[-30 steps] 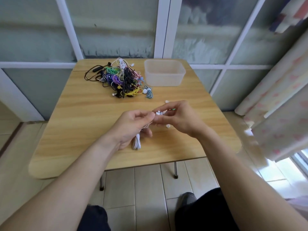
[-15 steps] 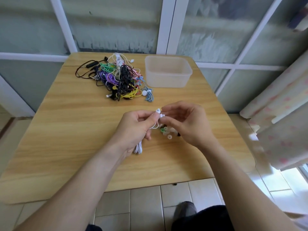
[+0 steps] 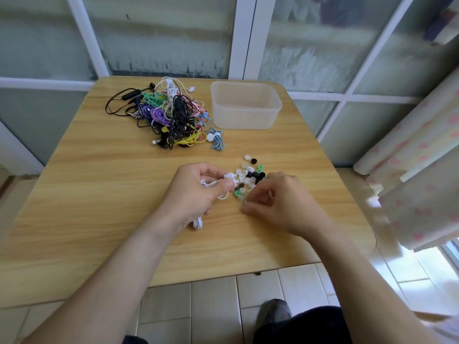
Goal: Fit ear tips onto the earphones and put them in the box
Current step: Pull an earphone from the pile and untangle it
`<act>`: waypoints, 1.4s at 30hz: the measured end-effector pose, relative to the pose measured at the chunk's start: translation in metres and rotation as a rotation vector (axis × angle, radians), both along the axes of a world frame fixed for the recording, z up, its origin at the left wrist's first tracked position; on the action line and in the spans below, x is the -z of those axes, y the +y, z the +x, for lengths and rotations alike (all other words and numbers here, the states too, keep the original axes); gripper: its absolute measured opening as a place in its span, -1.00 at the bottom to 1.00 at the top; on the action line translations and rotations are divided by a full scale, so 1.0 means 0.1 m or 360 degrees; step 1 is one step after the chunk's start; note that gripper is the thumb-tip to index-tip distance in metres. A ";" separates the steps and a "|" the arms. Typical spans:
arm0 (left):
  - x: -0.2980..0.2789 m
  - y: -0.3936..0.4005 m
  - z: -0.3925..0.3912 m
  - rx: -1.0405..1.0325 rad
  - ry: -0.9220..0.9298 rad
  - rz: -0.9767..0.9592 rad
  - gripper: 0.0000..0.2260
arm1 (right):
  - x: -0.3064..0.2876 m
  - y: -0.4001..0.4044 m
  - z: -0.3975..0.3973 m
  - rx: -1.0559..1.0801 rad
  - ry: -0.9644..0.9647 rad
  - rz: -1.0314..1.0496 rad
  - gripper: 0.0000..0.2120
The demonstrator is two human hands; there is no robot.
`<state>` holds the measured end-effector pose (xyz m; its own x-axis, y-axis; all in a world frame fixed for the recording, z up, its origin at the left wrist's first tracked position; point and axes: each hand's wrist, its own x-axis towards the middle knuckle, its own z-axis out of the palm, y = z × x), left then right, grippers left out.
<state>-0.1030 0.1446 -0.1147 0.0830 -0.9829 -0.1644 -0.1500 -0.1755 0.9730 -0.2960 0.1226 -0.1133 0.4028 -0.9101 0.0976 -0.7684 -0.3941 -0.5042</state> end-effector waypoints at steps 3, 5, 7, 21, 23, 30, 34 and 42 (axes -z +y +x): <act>-0.02 0.03 -0.01 0.0059 -0.0038 -0.0014 -0.91 | 0.02 0.01 0.05 0.0000 0.0004 -0.0075 -0.92; -0.03 0.04 -0.02 0.0066 -0.0073 -0.0032 -0.91 | -0.03 0.04 0.03 0.0065 -0.0141 -0.0131 -0.94; -0.03 0.04 -0.03 0.0046 -0.0099 -0.0056 -0.90 | -0.09 0.07 -0.01 0.0136 -0.0407 -0.0119 -0.93; -0.07 0.06 -0.15 0.0016 0.0032 -0.0192 -0.90 | 0.00 0.08 0.08 0.0148 -0.1243 0.0404 -0.86; -0.10 0.07 -0.15 0.0028 0.0076 -0.0247 -0.91 | -0.03 0.08 0.07 0.0155 -0.1400 0.0472 -0.78; -0.16 0.09 -0.14 -0.0028 0.0063 -0.0395 -0.91 | -0.11 0.10 0.06 0.0133 -0.1664 0.0542 -0.73; -0.21 0.12 -0.13 0.0100 0.0148 -0.0431 -0.90 | -0.12 0.10 0.06 0.0143 -0.1738 0.0584 -0.77; -0.24 0.14 -0.13 0.0107 0.0123 -0.0446 -0.90 | -0.07 0.07 0.08 0.0048 -0.1954 0.0864 -0.59</act>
